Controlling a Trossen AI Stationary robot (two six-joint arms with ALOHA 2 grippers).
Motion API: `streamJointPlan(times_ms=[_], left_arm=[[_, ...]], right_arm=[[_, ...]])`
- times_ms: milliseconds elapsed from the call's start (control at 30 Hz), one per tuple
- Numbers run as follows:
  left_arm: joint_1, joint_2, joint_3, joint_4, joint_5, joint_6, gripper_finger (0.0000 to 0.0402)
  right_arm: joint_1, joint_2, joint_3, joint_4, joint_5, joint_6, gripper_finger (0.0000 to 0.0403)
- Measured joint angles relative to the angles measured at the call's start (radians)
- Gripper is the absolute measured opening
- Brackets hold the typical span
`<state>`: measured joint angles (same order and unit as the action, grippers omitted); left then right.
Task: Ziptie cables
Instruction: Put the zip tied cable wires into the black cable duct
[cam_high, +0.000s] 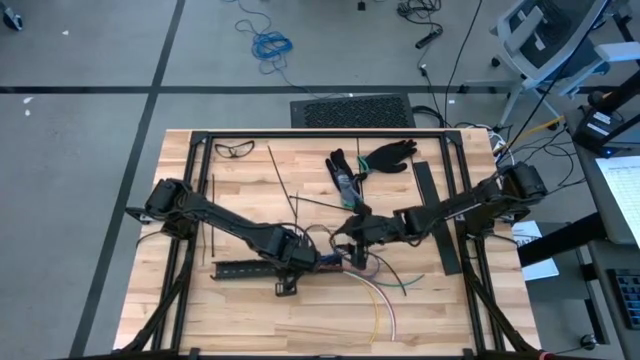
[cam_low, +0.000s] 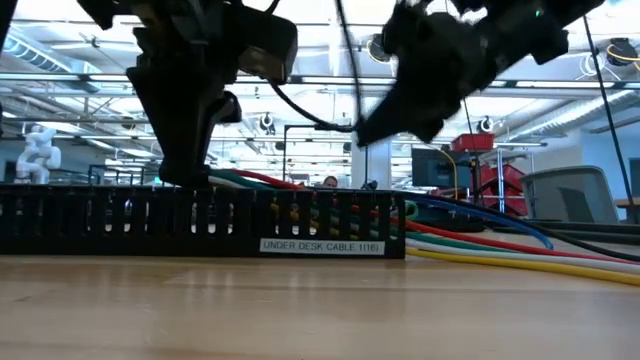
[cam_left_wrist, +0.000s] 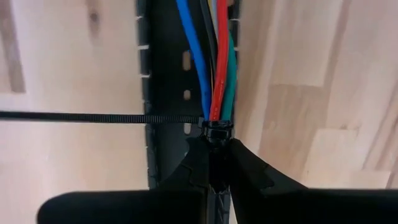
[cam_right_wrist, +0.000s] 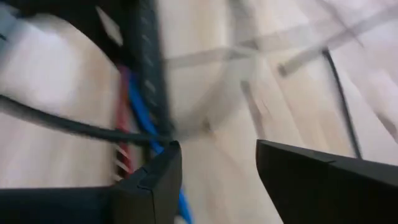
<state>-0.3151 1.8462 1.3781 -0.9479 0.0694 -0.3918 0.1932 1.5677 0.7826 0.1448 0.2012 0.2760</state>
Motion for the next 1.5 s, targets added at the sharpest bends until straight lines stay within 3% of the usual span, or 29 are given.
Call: streamJointPlan(times_ms=[267, 433, 567, 767, 967, 1067, 1200, 1233, 1500], left_arm=[[-0.028, 0.0, 0.0, 0.007, -0.014, 0.112, 0.0033], [-0.028, 0.0, 0.0, 0.007, -0.075, 0.132, 0.0033], [-0.028, 0.0, 0.0, 0.007, -0.085, 0.145, 0.0033], [-0.028, 0.0, 0.0, 0.007, -0.128, 0.144, 0.0033], [-0.028, 0.0, 0.001, 0.007, -0.131, 0.145, 0.0033], [-0.028, 0.0, 0.001, 0.007, -0.131, 0.144, 0.0033], [-0.03, 0.0, 0.001, 0.006, -0.134, 0.144, 0.0033], [-0.03, 0.0, 0.001, 0.006, -0.141, 0.144, 0.0033], [-0.042, 0.0, 0.001, 0.0, -0.198, 0.17, 0.0033]], right_arm=[[-0.017, 0.095, 0.0, -0.035, -0.065, 0.03, 0.0185], [-0.01, 0.18, 0.0, 0.111, -0.148, 0.119, 0.0179], [-0.014, 0.193, 0.002, 0.192, -0.151, 0.113, 0.0173], [-0.036, 0.193, 0.026, 0.088, -0.142, -0.01, 0.0163], [-0.083, 0.193, 0.026, 0.014, -0.038, -0.074, 0.0158], [-0.105, 0.193, 0.026, -0.004, -0.037, -0.082, 0.013], [-0.124, 0.193, 0.026, -0.02, -0.074, -0.063, 0.0025], [-0.128, 0.193, 0.026, -0.036, -0.085, -0.03, 0.0014], [-0.143, 0.243, 0.031, -0.048, -0.311, 0.077, 0.0001]])
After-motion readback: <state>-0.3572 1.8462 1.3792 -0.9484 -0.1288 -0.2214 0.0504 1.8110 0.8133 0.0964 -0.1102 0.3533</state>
